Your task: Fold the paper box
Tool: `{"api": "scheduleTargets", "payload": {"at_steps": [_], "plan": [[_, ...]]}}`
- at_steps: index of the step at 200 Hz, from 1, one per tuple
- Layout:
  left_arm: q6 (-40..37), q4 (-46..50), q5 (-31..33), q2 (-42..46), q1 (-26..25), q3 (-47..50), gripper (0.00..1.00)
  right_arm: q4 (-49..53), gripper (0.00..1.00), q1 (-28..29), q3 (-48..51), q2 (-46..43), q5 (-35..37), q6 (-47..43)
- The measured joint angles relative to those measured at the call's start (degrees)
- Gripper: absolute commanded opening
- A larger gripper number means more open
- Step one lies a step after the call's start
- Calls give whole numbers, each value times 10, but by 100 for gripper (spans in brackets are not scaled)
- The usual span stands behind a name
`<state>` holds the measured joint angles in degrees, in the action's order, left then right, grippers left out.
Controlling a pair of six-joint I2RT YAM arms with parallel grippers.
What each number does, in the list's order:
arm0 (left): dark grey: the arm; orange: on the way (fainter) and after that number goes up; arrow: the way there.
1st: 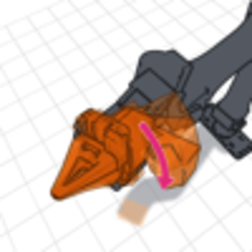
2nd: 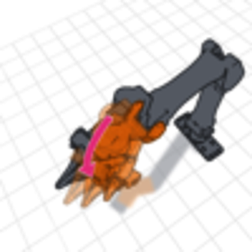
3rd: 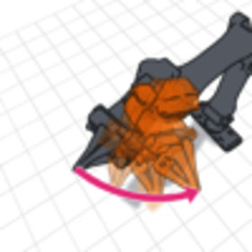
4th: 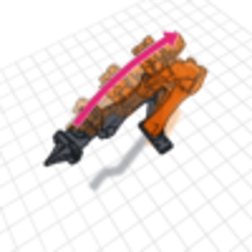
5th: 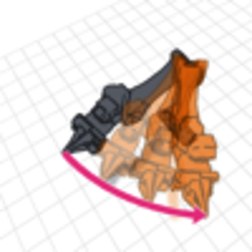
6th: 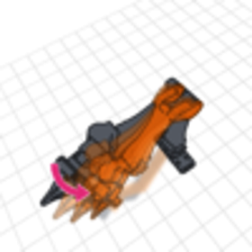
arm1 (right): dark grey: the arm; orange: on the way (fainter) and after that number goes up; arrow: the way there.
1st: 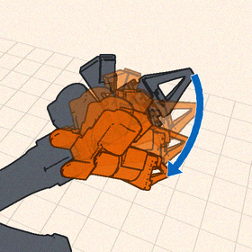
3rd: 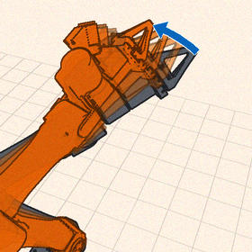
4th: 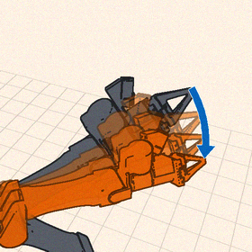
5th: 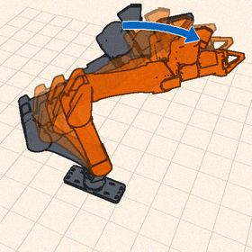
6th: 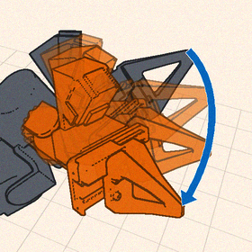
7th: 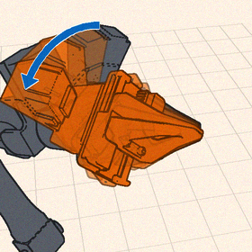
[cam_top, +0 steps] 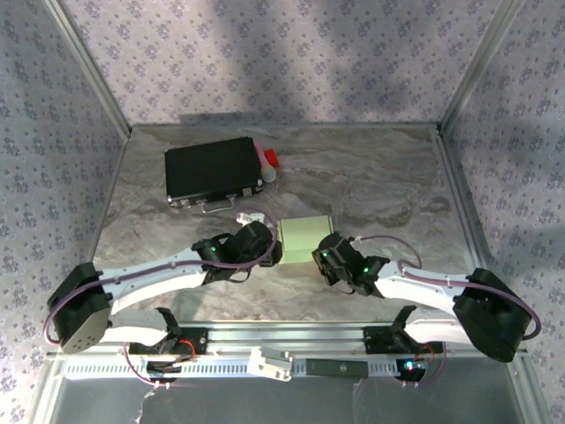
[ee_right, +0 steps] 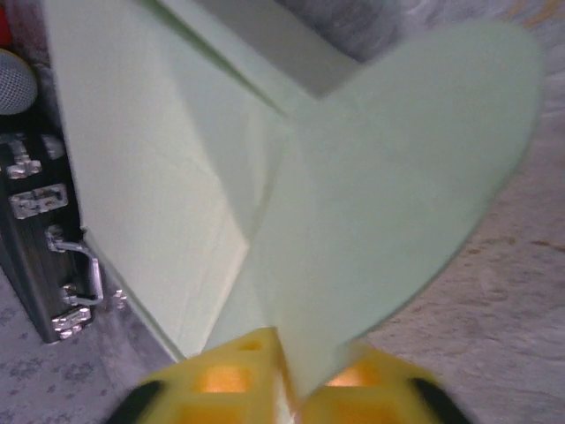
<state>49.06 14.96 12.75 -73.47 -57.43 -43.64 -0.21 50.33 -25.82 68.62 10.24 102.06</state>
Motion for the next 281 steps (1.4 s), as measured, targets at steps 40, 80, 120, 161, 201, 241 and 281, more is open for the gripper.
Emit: {"api": "scheduleTargets", "payload": {"at_steps": [40,80,120,161,201,241,281], "plan": [[-37,-22,-68,-64,67,-17,54,140,56,-2,-51,-76,10,-70],[-75,-24,-120,-130,105,-90,54,228,64,-69,-85,-194,-13,-200],[-81,-45,-171,-186,129,-102,52,220,65,-276,-98,-178,-142,-407],[-70,-73,-197,-199,136,-91,49,179,67,-375,-101,-73,-246,-556],[-57,-113,-212,-215,136,-80,40,124,69,-390,-107,29,-307,-634],[-49,-151,-211,-215,136,-54,34,58,71,-389,-107,96,-379,-668],[-44,-197,-214,-206,145,-24,31,-22,73,-389,-96,123,-466,-669]]}}
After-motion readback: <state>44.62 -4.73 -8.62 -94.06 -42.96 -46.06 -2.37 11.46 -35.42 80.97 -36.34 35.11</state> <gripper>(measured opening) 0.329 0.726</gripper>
